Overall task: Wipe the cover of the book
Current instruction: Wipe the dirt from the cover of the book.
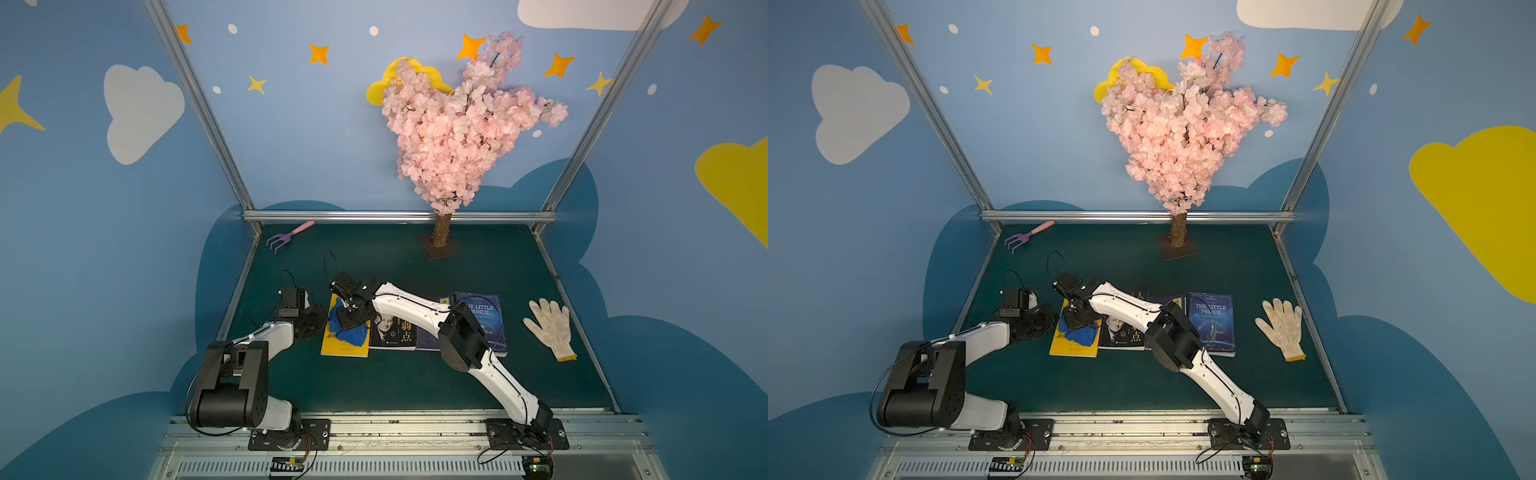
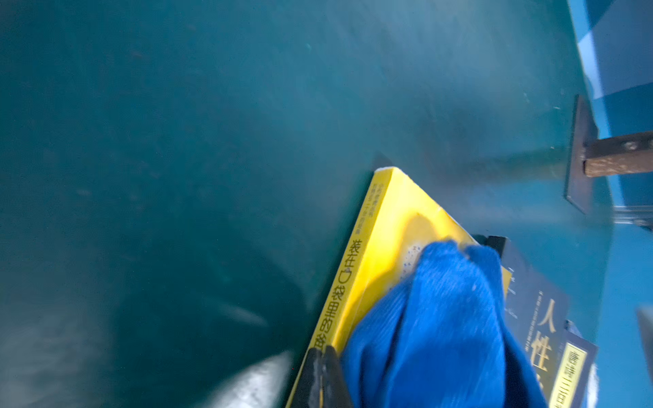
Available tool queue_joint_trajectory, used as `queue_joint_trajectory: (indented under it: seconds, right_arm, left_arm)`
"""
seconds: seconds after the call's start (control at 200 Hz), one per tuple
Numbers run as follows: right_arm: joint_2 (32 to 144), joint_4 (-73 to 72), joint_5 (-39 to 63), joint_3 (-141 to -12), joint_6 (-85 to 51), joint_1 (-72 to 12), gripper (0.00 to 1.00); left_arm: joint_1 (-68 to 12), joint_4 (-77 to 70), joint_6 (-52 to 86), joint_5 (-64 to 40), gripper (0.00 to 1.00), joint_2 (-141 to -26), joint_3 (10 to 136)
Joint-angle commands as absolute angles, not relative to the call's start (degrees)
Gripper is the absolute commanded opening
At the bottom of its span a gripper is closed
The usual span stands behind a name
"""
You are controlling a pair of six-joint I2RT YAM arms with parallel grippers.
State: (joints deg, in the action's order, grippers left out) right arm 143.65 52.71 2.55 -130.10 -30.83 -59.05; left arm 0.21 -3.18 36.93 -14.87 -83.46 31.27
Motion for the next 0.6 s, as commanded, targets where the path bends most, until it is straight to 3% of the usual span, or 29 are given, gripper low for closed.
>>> queue_joint_trajectory:
  seconds: [0.0,0.345,0.596]
  right_arm:
    - [147.81,62.87,-1.76,-130.45,-30.23,-54.05,0.00]
    - [156.30,61.99,1.63,-139.78,-31.07,-53.12,0.00]
    - [145.53,58.46,0.49,-118.58,-31.11,-60.82,0.00]
  left_arm:
    - [-2.09,-3.90,39.25,-22.35,0.08,-85.47,29.66]
    - [-4.31,-2.84,38.95,-19.86,0.07,-87.35,31.01]
    - [-4.31,-2.31,38.77,-20.24,0.07,-88.26,31.81]
